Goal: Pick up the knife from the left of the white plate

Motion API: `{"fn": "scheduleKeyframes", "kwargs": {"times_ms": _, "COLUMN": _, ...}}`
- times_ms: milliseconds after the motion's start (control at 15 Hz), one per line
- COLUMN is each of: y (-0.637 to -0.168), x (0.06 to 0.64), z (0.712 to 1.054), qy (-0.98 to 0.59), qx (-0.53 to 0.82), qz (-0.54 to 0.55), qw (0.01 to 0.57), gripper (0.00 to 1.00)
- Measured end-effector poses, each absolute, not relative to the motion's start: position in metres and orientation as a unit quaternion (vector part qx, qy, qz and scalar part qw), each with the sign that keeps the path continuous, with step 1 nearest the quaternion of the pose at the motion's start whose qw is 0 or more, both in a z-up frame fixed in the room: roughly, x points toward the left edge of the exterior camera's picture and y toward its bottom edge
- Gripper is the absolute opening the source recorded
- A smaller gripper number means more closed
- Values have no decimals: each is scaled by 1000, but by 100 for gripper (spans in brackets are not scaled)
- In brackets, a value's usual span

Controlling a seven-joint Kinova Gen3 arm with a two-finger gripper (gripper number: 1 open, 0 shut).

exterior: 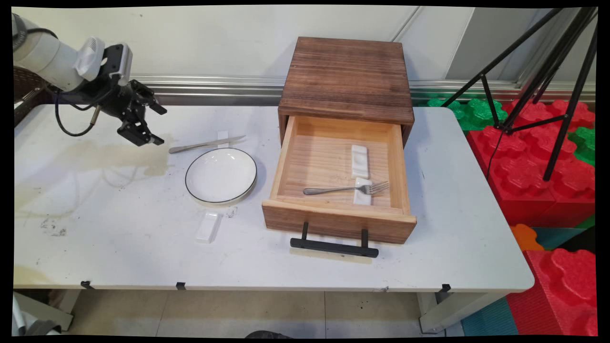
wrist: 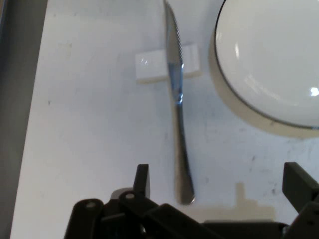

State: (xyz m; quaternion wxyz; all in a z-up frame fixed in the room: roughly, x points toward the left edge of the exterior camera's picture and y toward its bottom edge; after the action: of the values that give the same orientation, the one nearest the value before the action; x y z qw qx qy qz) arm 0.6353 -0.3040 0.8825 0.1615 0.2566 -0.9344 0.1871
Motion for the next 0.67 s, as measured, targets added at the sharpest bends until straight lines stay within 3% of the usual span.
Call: {"fn": "scheduleKeyframes", "kwargs": {"times_ms": 667, "y": -337, "x": 655, "z": 839, "qy": -936, "qx": 253, "qz": 186, "qw": 161, "gripper": 100}}
